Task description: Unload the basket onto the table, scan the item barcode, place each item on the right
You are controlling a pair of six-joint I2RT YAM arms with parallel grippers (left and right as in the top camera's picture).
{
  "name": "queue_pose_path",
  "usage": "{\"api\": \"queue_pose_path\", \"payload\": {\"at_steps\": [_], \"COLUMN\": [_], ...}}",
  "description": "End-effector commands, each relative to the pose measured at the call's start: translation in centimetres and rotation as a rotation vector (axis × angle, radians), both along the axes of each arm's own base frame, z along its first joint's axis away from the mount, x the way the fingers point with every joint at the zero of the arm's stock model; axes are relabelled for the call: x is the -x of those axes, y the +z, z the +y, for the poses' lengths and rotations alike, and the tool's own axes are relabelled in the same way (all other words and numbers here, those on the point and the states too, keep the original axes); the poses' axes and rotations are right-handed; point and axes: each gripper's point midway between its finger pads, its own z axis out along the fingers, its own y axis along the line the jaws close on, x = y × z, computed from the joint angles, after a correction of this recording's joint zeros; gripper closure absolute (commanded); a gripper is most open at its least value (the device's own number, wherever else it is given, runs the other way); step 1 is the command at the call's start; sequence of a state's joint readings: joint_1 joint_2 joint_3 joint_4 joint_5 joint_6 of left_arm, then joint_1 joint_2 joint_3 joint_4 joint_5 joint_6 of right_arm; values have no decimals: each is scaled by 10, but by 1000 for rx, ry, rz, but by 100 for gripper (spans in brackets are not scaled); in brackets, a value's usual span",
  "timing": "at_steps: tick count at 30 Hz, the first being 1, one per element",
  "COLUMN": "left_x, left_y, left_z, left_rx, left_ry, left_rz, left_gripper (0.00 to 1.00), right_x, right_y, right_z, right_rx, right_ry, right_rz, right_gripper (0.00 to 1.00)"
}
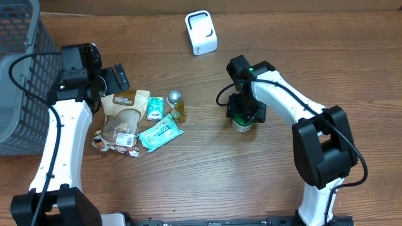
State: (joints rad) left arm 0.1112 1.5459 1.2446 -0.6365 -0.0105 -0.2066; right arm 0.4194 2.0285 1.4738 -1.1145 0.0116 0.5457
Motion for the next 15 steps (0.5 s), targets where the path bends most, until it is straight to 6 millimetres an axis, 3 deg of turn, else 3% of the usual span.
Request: {"api": "queue_pose_path", "payload": {"at_steps": [1, 15], "left_x": [-2, -2], "left_y": [2, 2], "left_z": [-1, -1], "left_rx": [2, 3], "left_ry": [-9, -9], "left_rz": [-5, -5], "left_gripper": [0, 0], "right_x": [4, -1], "right_y": [-8, -7], "right_z": [-1, 0], "right_rx": [1, -6], "right_ry": [-4, -2], "right_rz": [8, -8], "right_gripper": [28, 23]}}
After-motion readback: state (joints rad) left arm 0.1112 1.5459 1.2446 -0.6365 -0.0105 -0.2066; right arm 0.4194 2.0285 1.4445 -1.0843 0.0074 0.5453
